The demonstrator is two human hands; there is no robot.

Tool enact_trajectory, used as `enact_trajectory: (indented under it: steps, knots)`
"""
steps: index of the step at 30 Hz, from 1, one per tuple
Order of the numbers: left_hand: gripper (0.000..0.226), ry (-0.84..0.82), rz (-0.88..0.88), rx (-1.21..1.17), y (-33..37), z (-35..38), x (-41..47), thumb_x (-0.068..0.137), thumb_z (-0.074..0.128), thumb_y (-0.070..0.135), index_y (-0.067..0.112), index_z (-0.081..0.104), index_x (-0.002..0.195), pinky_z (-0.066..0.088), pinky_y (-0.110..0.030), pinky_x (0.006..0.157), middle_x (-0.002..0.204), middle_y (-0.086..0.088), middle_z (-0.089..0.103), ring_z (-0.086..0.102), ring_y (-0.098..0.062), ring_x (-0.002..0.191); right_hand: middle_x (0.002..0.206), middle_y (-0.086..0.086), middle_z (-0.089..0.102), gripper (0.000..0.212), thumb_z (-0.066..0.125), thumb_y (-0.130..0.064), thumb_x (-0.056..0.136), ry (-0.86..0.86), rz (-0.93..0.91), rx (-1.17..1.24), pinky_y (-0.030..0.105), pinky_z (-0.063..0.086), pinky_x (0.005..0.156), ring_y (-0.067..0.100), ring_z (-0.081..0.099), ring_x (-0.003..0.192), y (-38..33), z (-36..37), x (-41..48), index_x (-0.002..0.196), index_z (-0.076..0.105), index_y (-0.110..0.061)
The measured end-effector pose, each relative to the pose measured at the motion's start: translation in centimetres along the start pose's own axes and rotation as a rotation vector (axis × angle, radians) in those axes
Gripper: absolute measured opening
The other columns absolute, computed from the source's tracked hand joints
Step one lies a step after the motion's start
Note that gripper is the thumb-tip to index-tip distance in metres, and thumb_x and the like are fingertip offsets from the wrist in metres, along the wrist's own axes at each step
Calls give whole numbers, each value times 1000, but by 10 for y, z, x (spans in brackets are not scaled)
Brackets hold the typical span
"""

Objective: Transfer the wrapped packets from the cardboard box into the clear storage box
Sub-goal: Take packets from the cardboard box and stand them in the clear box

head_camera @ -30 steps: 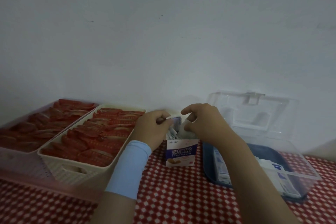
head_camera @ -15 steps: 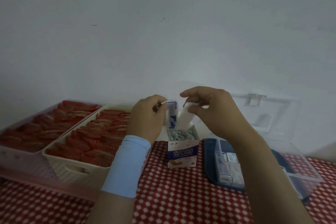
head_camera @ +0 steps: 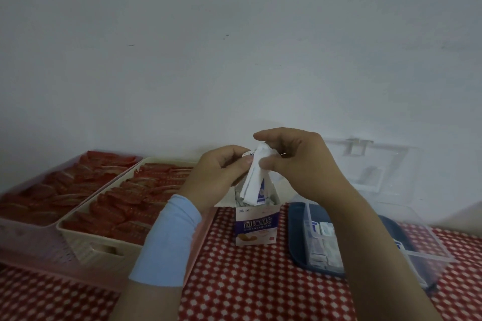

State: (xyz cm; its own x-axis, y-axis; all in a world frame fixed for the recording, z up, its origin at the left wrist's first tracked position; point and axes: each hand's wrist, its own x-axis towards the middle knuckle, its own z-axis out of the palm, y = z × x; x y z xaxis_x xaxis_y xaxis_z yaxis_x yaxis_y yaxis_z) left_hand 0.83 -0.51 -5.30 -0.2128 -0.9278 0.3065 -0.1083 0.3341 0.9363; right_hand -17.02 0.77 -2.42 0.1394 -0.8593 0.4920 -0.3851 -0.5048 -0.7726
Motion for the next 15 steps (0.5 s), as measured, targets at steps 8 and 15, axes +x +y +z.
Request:
enact_trajectory:
  steps: [8, 15]
  knots:
    - [48, -371, -241, -770, -12, 4, -9, 71, 85, 33, 10, 75, 112, 59, -45, 84, 108, -20, 71, 71, -30, 99, 83, -2, 77, 43, 75, 11, 78, -94, 5, 234, 28, 60, 79, 16, 72, 79, -3, -4, -2, 113, 73, -14]
    - [58, -372, -208, -724, -18, 3, -7, 56, 95, 35, 6, 77, 102, 59, -37, 71, 92, -18, 72, 71, -28, 79, 87, -6, 74, 46, 73, 14, 79, -114, 7, 233, 18, 56, 77, 7, 69, 81, 2, -1, -2, 113, 73, -18]
